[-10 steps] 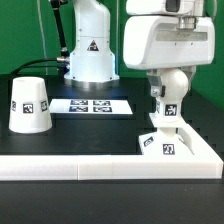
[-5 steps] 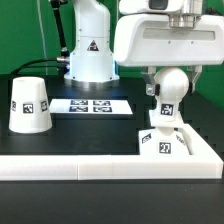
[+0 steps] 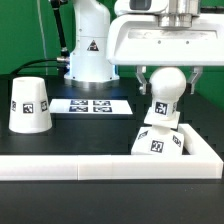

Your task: Assemble lamp

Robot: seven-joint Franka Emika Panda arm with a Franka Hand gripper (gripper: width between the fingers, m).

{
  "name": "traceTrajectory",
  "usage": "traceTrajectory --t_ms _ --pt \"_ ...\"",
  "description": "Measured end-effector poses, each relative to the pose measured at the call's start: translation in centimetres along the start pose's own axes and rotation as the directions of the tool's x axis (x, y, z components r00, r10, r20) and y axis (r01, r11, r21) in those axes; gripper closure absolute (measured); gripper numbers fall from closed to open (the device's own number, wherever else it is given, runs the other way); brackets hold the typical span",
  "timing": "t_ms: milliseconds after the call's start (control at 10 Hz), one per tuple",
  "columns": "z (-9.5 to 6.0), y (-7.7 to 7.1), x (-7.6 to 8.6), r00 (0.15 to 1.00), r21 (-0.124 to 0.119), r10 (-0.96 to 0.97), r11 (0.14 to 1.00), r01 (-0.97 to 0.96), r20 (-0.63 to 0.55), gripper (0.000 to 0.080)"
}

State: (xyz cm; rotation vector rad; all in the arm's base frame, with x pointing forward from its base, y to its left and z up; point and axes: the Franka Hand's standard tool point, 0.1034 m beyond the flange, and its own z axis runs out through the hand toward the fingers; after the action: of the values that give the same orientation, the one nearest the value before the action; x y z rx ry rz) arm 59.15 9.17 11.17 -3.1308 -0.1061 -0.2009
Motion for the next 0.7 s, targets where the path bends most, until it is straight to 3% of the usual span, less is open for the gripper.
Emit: traceTrajectory --t_ms 500,700 --pt "0.04 -0.12 -0.15 0.999 0.001 -0.036 0.999 0.036 -0.006 0.0101" --pt "-0.43 -0.32 -0.96 0.999 0.003 -0.044 0.999 0.044 -0.011 0.0101"
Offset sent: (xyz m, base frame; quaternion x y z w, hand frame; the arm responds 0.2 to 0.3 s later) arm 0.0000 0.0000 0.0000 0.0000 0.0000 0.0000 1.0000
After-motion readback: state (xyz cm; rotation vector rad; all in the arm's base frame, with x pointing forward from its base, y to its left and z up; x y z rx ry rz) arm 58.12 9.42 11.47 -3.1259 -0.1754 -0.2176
